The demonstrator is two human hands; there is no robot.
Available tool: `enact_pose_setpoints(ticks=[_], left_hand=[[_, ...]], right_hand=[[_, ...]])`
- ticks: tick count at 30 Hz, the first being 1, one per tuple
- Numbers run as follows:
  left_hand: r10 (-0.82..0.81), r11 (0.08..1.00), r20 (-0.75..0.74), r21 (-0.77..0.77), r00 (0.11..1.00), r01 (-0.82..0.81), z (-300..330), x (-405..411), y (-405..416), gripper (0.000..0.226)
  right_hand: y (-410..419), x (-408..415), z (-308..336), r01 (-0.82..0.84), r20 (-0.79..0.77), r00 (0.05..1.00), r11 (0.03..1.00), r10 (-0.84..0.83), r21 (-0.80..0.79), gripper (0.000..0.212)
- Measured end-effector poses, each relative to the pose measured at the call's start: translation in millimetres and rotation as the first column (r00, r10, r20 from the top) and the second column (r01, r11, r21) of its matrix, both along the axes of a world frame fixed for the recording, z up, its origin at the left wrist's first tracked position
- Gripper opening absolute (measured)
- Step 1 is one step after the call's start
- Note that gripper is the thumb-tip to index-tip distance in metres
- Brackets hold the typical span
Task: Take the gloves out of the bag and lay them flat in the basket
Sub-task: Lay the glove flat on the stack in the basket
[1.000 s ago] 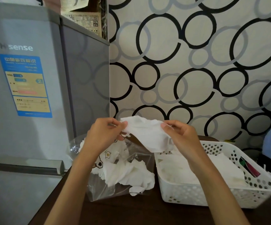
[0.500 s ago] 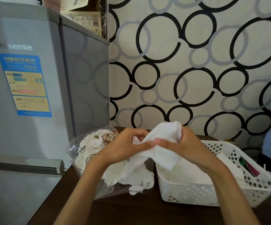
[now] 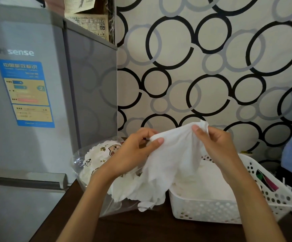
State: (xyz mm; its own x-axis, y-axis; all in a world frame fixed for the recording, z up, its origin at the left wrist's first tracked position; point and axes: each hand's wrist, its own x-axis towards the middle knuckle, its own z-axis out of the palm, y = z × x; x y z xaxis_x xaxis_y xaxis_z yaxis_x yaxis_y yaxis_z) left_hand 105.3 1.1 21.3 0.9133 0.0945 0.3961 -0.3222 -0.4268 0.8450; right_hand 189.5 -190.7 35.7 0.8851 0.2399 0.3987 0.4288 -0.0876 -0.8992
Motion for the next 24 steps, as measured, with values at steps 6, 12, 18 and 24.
enact_pose_setpoints(ticks=[6, 12, 18, 24], left_hand=[[0.042, 0.996, 0.008, -0.082, 0.999, -0.041, 5.8, -1.6, -4.7, 0.022], [0.049, 0.999, -0.022, 0.014, 0.999, -0.049, 0.0, 6.1, -27.0, 0.029], [0.122, 0.992, -0.018, 0.015, 0.992, -0.122, -15.9, 16.1, -47.4, 0.038], [0.38, 0.904, -0.068, -0.186, 0.923, -0.385, 4.0, 5.8, -54.4, 0.029]], right_hand=[[-16.1, 0.3, 0.2, 0.118, 0.13, 0.984, 0.991, -0.124, 0.056, 0.018], [-35.9, 1.1, -2.9, 0.152, 0.244, 0.956, 0.986, -0.163, 0.063, 0.021], [-48.5, 4.4, -0.8, 0.157, 0.222, 0.958, 0.98, -0.181, 0.12, 0.017], [-38.4, -10.6, 5.1, 0.084, 0.217, 0.97, 0.99, -0.107, 0.114, 0.015]])
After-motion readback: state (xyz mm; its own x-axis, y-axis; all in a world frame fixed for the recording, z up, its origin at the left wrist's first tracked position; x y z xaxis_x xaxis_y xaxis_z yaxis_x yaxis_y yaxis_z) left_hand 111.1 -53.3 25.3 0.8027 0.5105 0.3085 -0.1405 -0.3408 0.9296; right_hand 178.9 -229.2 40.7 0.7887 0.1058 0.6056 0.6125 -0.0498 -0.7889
